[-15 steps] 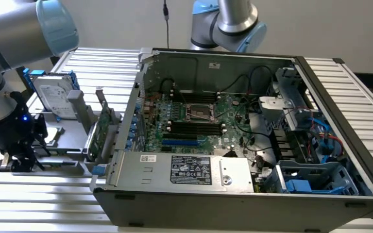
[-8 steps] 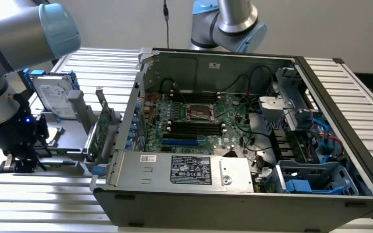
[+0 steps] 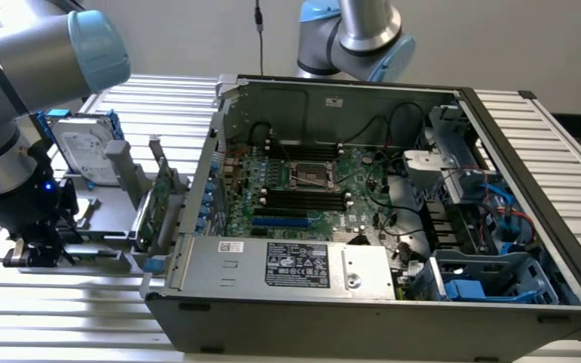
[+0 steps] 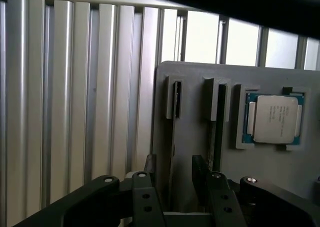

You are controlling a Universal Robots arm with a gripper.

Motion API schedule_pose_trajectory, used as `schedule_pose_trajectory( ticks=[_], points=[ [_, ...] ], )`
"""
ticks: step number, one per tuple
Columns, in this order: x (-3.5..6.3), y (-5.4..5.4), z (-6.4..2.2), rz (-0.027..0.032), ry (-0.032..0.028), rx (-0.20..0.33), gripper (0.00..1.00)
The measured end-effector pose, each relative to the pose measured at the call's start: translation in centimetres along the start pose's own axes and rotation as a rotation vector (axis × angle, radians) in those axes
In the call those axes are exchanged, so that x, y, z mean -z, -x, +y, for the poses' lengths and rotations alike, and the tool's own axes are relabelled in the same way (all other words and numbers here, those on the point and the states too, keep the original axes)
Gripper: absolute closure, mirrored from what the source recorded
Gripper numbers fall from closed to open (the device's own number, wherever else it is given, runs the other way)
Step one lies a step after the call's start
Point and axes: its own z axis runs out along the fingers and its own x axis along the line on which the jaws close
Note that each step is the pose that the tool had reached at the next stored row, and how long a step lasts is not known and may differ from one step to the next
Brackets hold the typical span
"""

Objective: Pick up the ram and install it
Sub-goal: 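Pick up the ram and move it above insertion slot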

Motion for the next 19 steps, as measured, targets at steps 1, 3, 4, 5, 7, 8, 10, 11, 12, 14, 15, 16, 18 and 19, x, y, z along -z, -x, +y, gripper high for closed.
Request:
schedule_pose_trajectory(
  ticks=[1, 3, 4, 5, 7, 8, 10, 11, 12, 14, 15, 16, 18, 19],
  points=[
    [-0.07, 0.02, 0.0, -0.0002, 0.0035, 0.0, 0.58],
    [-0.16, 0.03, 0.01, -0.0004, 0.0085, -0.001, 0.58],
    [-0.18, 0.02, 0.01, -0.0005, 0.0093, -0.001, 0.58],
    [-0.21, 0.02, 0.01, -0.001, 0.0093, -0.002, 0.58],
    [-0.29, 0.01, 0.0, -0.0033, 0.009, -0.005, 0.58],
    [-0.32, 0.01, -0.01, -0.0055, 0.0088, -0.006, 0.58],
    [-0.35, 0.01, -0.01, -0.0118, 0.0082, -0.01, 0.58],
    [-0.36, 0.02, 0.0, -0.0146, 0.008, -0.013, 0.58],
    [-0.38, 0.01, -0.01, -0.0172, 0.0077, -0.015, 0.58],
    [-0.45, -0.01, -0.01, -0.0199, 0.007, -0.023, 0.58],
    [-0.47, -0.04, -0.01, -0.0201, 0.0069, -0.027, 0.58],
    [-0.49, -0.06, -0.01, -0.0203, 0.0067, -0.031, 0.58],
    [-0.51, -0.09, -0.01, -0.0207, 0.0065, -0.036, 0.58],
    [-0.51, -0.09, -0.01, -0.0208, 0.0065, -0.037, 0.58]
  ],
)
